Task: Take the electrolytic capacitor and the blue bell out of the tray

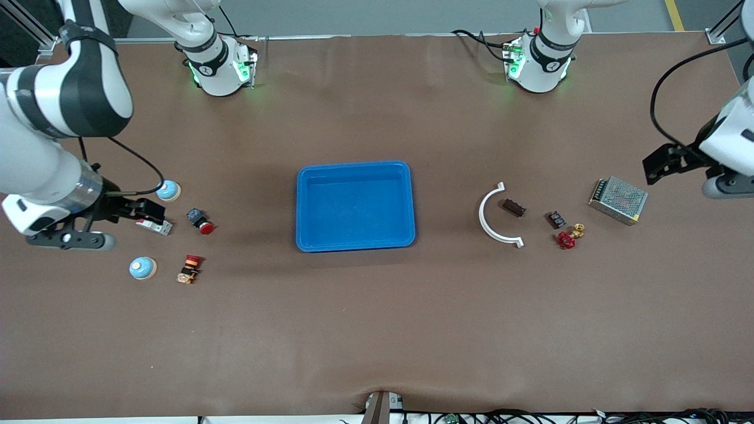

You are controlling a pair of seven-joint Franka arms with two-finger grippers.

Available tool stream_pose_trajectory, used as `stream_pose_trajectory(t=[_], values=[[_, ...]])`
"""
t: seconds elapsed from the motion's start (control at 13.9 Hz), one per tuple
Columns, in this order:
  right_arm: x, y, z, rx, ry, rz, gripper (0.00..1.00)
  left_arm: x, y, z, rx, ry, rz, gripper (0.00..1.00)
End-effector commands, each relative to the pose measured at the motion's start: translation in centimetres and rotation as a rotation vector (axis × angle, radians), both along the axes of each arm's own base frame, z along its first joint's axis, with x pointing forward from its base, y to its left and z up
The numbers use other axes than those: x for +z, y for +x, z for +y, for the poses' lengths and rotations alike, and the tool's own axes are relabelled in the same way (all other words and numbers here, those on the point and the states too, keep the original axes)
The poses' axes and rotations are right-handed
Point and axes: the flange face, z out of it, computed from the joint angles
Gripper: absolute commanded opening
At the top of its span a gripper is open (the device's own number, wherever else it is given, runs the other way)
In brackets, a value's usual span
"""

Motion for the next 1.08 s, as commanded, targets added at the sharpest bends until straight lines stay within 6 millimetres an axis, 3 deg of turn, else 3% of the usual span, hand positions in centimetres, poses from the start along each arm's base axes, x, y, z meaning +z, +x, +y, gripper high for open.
stream_pose_trajectory(t=[0.0, 0.29, 0.43, 0.58, 0.79, 1.01], values=[[1.0, 2.0, -2.2, 0.000, -0.002, 0.005, 1.00, 1.5, -2.5, 0.7, 0.001, -0.072, 0.027, 1.00], [0.5, 2.2, -7.7, -0.056, 0.004, 0.012, 1.00, 2.1, -4.6, -0.8, -0.025, -0.091, 0.034, 1.00], [2.4, 2.1, -9.5, -0.057, 0.004, 0.000, 1.00, 2.2, -5.5, -0.4, -0.020, -0.123, 0.036, 1.00], [3.2, 1.7, -9.9, -0.063, 0.006, 0.025, 1.00, 2.4, -6.3, 0.4, -0.009, -0.146, 0.036, 1.00], [3.3, 1.7, -9.5, -0.052, 0.011, 0.023, 1.00, 2.6, -6.4, -0.6, -0.015, -0.134, 0.034, 1.00], [3.3, 1.9, -8.0, 0.005, 0.022, 0.015, 1.00, 2.5, -6.2, -0.9, -0.012, -0.123, 0.034, 1.00]])
